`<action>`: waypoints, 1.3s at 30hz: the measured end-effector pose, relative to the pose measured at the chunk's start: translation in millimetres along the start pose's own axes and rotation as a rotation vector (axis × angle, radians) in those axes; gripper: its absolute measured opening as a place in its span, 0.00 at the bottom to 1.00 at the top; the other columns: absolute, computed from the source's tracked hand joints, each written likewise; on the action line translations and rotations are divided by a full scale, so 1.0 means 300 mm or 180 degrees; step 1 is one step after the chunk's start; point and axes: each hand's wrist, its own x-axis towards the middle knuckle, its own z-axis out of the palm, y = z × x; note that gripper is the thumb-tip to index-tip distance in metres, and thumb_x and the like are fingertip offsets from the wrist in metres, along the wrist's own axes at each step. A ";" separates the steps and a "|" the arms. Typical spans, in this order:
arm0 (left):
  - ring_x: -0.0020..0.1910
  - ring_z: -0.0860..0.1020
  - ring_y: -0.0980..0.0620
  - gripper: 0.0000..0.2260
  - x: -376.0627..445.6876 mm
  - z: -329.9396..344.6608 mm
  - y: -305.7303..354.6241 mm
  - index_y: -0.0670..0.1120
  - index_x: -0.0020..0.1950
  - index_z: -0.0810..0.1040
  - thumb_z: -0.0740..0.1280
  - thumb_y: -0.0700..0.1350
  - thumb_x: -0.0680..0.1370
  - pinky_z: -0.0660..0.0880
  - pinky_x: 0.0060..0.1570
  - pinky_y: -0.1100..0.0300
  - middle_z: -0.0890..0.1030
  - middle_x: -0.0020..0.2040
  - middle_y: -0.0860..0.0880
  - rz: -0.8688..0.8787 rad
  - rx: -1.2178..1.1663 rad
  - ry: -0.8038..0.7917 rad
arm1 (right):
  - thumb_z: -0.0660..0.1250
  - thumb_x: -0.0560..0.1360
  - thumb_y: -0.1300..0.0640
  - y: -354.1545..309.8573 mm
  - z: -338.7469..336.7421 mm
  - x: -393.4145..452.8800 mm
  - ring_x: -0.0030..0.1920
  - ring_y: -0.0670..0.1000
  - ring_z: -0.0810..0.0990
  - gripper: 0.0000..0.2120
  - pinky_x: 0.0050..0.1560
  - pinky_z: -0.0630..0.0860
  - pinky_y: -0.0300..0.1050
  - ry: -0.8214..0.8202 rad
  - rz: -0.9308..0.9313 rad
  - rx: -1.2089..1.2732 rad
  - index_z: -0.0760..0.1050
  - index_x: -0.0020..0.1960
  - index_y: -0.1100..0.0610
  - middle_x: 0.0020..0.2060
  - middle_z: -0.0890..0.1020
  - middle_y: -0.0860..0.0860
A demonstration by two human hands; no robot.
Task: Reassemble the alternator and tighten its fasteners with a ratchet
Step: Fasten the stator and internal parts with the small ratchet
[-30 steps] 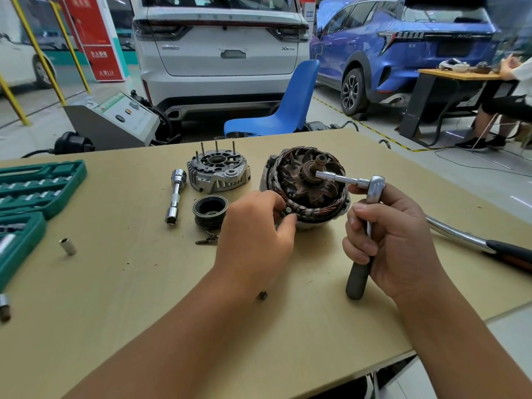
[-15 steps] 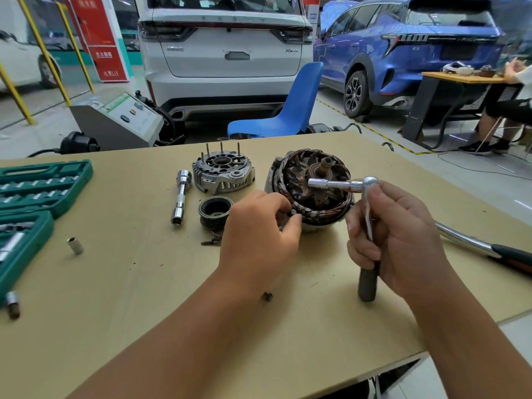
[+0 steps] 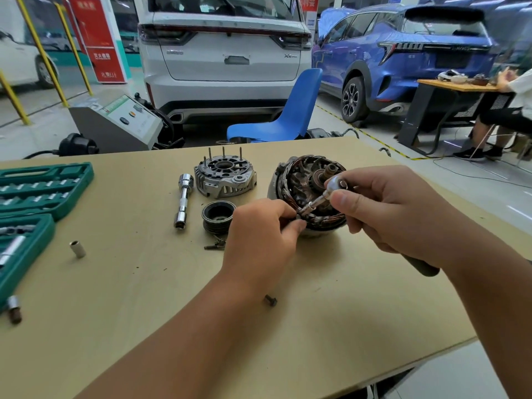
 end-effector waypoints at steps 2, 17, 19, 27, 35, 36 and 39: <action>0.37 0.79 0.53 0.05 0.000 -0.001 -0.001 0.47 0.47 0.88 0.79 0.45 0.73 0.73 0.39 0.59 0.83 0.38 0.51 -0.0028 -0.0031 -0.0022 | 0.66 0.81 0.55 -0.009 0.000 0.006 0.21 0.43 0.67 0.07 0.22 0.64 0.34 -0.0027 -0.0073 -0.0159 0.80 0.49 0.56 0.28 0.79 0.55; 0.38 0.79 0.51 0.05 0.001 -0.001 -0.005 0.46 0.46 0.88 0.79 0.46 0.73 0.76 0.40 0.54 0.83 0.38 0.51 -0.0103 -0.0154 -0.0069 | 0.65 0.78 0.49 -0.074 0.029 0.001 0.29 0.48 0.73 0.12 0.29 0.69 0.36 -0.0145 -0.0157 -0.1089 0.78 0.43 0.57 0.31 0.79 0.53; 0.38 0.79 0.50 0.05 0.001 -0.001 -0.004 0.46 0.46 0.87 0.79 0.46 0.73 0.75 0.40 0.55 0.83 0.38 0.50 -0.0102 -0.0162 -0.0061 | 0.65 0.77 0.48 -0.085 0.026 0.005 0.27 0.44 0.72 0.14 0.28 0.68 0.35 -0.0098 -0.0087 -0.1153 0.78 0.43 0.58 0.30 0.79 0.53; 0.36 0.78 0.51 0.05 0.001 -0.003 0.002 0.46 0.44 0.87 0.78 0.47 0.74 0.74 0.38 0.55 0.82 0.36 0.51 -0.0026 -0.0166 -0.0049 | 0.65 0.79 0.45 -0.143 0.038 0.034 0.24 0.44 0.71 0.17 0.23 0.66 0.36 -0.0202 0.0309 -0.1562 0.76 0.42 0.58 0.34 0.80 0.56; 0.36 0.78 0.48 0.06 -0.001 0.000 0.014 0.44 0.43 0.86 0.78 0.46 0.74 0.76 0.39 0.50 0.82 0.36 0.49 0.0071 -0.0042 -0.0010 | 0.64 0.82 0.45 -0.197 0.052 0.046 0.22 0.57 0.82 0.17 0.23 0.78 0.46 -0.0260 0.0925 -0.1419 0.73 0.44 0.59 0.32 0.83 0.62; 0.35 0.77 0.48 0.06 -0.001 0.000 0.015 0.44 0.43 0.86 0.78 0.45 0.74 0.76 0.39 0.50 0.82 0.36 0.49 0.0085 -0.0039 -0.0009 | 0.64 0.82 0.45 -0.204 0.060 0.040 0.23 0.57 0.82 0.17 0.25 0.80 0.49 -0.0259 0.0964 -0.1397 0.73 0.44 0.59 0.32 0.83 0.62; 0.34 0.76 0.48 0.05 0.000 0.001 0.009 0.44 0.42 0.85 0.77 0.44 0.73 0.73 0.36 0.52 0.80 0.34 0.49 0.0168 0.0056 -0.0001 | 0.64 0.82 0.46 -0.216 0.088 0.022 0.23 0.57 0.82 0.17 0.27 0.82 0.52 -0.0293 0.1056 -0.1343 0.71 0.44 0.58 0.31 0.83 0.62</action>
